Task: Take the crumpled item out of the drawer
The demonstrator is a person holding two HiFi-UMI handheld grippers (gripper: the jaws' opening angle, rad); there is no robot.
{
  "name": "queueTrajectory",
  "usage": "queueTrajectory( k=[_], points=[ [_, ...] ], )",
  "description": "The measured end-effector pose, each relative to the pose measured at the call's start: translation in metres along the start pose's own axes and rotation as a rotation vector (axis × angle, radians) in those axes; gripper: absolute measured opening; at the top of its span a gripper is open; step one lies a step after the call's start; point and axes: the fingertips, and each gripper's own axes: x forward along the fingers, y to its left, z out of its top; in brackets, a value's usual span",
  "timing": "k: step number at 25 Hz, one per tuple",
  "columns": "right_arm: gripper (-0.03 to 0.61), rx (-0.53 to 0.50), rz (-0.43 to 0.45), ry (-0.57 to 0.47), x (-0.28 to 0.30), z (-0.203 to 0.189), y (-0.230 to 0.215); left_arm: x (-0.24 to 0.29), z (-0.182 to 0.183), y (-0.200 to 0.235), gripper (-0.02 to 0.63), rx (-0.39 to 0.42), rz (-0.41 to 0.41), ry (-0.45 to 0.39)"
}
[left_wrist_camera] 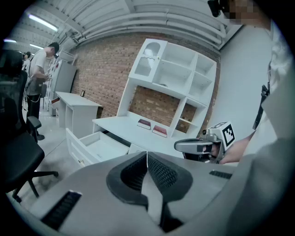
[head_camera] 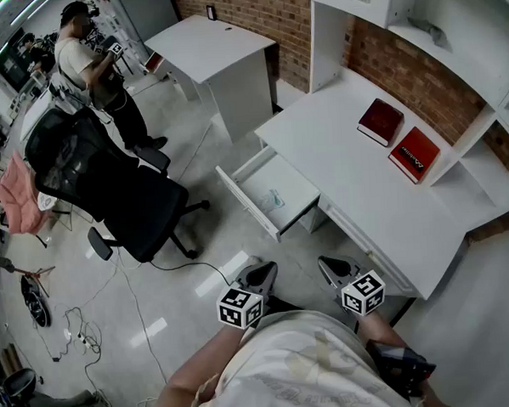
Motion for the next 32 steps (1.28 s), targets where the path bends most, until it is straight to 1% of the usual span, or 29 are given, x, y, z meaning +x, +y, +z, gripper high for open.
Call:
queueTrajectory(
  k=[7, 12, 16, 21, 32],
  points=[
    [0.023, -0.009, 0.032, -0.011, -0.029, 0.0, 0.018, -0.02, 0.003, -0.03, 0.026, 0.02, 0.035, -0.011],
    [0.025, -0.022, 0.054, -0.01, -0.03, -0.007, 0.03, -0.035, -0.003, -0.033, 0.026, 0.018, 0.077, -0.016],
    [0.025, -0.015, 0.056, -0.004, -0.034, -0.016, 0.036, -0.045, -0.01, -0.039, 0.026, 0.022, 0.086, -0.017],
    [0.025, -0.017, 0.064, -0.015, -0.038, -0.017, 0.043, -0.055, -0.01, -0.038, 0.026, 0.022, 0.107, -0.025],
    [0.025, 0.002, 0.047, -0.019, -0.042, -0.025, 0.046, -0.059, -0.012, -0.041, 0.026, 0.033, 0.103, -0.021]
  ],
)
